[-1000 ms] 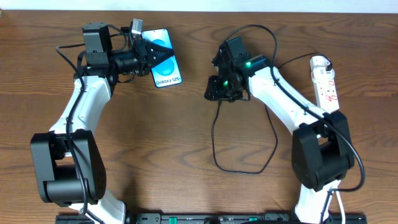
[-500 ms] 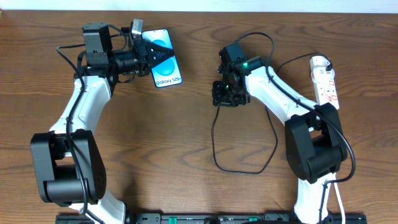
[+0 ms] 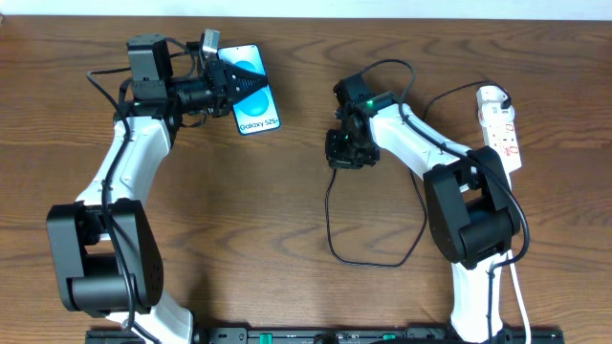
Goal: Plug charger to phone and switch on socket
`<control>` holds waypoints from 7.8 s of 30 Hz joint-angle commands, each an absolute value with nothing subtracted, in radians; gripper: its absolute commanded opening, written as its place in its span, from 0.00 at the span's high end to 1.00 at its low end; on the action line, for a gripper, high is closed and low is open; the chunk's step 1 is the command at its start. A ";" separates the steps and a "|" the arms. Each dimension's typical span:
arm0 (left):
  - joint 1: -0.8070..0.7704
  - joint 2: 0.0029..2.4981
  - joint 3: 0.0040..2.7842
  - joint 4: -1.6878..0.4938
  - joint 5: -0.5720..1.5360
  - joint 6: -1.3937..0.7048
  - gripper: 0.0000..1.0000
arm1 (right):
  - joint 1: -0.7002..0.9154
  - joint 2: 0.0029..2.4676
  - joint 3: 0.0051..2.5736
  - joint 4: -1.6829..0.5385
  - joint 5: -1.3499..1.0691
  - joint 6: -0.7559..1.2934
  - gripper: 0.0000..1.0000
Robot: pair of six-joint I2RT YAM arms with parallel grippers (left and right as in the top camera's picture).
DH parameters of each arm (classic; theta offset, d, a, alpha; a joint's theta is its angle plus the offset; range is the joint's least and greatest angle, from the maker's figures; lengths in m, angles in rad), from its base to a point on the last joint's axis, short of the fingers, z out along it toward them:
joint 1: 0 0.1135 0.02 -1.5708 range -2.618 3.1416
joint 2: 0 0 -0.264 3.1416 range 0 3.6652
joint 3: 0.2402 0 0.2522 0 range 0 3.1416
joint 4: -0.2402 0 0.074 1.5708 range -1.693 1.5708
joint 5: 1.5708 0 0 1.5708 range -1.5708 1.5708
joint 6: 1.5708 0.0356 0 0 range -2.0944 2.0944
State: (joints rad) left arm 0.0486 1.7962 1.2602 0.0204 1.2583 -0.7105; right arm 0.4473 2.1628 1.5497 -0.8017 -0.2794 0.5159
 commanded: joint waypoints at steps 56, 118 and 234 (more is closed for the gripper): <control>0.052 1.792 1.264 0.356 1.434 -0.958 0.92 | 0.455 1.932 1.568 -0.712 -0.799 0.115 0.99; 0.138 1.790 1.264 0.806 1.362 -1.390 0.93 | 0.565 1.812 1.569 -0.339 -0.996 0.265 0.99; 0.107 1.790 1.264 0.805 1.271 -1.230 0.92 | 0.544 1.819 1.569 -0.340 -0.903 0.377 0.99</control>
State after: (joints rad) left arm 0.1032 1.7969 1.2514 0.7925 1.2728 -1.2518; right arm 0.5465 1.8256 1.5597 -0.3428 -0.9073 0.3824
